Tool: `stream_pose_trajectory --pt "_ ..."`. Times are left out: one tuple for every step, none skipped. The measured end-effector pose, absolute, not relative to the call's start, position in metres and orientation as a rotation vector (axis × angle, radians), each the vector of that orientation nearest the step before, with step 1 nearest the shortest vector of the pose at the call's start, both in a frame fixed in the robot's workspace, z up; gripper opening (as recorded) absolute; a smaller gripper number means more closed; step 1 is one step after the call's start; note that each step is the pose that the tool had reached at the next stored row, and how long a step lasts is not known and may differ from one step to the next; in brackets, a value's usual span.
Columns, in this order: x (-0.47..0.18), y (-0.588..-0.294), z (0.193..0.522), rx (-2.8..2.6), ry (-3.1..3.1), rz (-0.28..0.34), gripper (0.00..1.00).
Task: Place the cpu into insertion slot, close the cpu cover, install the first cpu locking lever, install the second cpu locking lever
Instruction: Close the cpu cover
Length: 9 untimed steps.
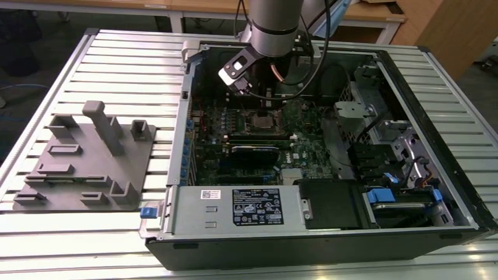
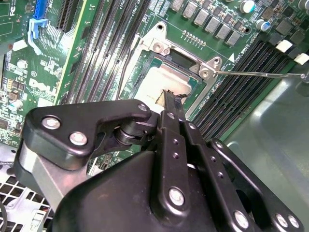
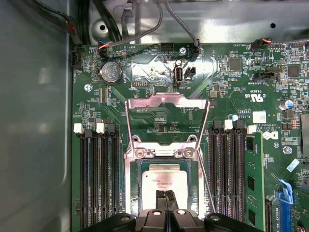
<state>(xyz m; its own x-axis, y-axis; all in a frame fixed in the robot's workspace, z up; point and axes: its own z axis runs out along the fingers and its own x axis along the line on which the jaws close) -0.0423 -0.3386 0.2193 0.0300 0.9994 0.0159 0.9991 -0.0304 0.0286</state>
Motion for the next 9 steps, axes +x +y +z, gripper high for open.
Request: stream_pose_trajectory --pt "-0.0423 -0.3386 0.2193 2.248 2.181 0.049 0.1" --pt "-0.0423 -0.3386 0.2193 2.248 2.181 0.049 0.1" --pt "-0.0422 -0.3386 0.2193 2.248 2.181 0.049 0.1" --pt "-0.0422 -0.3386 0.2193 2.248 2.181 0.049 0.1" --pt "-0.0422 -0.3386 0.2196 2.248 2.181 0.049 0.1" --pt "-0.0422 -0.3386 0.2201 2.248 2.181 0.048 0.1" --pt "-0.0422 -0.3386 0.2208 2.248 2.181 0.049 0.1" --pt "-0.0422 -0.3386 0.2216 2.248 2.181 0.049 0.1" --pt "-0.0422 -0.3386 0.2228 2.248 2.181 0.049 0.1"
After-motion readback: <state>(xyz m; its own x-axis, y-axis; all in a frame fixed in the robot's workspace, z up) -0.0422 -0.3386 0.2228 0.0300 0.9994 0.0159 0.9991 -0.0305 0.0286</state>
